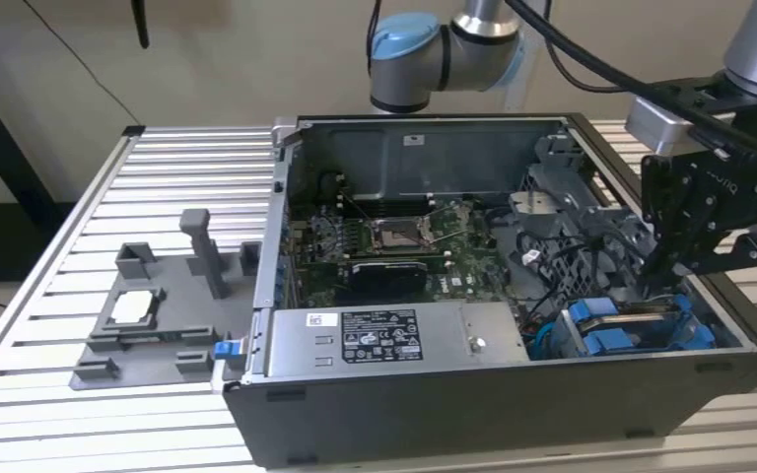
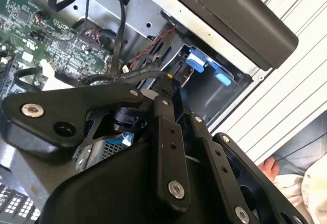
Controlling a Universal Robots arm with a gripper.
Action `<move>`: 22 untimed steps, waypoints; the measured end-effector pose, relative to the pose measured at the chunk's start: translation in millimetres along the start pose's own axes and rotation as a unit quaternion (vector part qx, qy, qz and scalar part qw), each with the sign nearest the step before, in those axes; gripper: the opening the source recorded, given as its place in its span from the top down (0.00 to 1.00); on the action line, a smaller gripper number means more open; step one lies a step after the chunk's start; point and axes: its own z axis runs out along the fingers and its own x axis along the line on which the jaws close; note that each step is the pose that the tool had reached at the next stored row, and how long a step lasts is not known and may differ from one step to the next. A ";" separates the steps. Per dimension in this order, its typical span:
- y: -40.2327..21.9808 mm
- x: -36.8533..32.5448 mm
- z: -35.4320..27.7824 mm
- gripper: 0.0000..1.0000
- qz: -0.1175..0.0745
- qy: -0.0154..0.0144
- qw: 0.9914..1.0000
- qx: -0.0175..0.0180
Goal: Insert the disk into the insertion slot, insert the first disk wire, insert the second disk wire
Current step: 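Insert the first disk wire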
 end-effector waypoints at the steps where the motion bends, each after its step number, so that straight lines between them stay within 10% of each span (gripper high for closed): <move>1: -0.2 0.0 0.6 0.81 0.000 -0.001 1.000 -0.002; 5: -0.7 0.2 2.4 0.81 0.002 -0.004 1.000 -0.010; 22: -1.4 3.9 10.3 0.81 0.045 -0.006 0.999 -0.014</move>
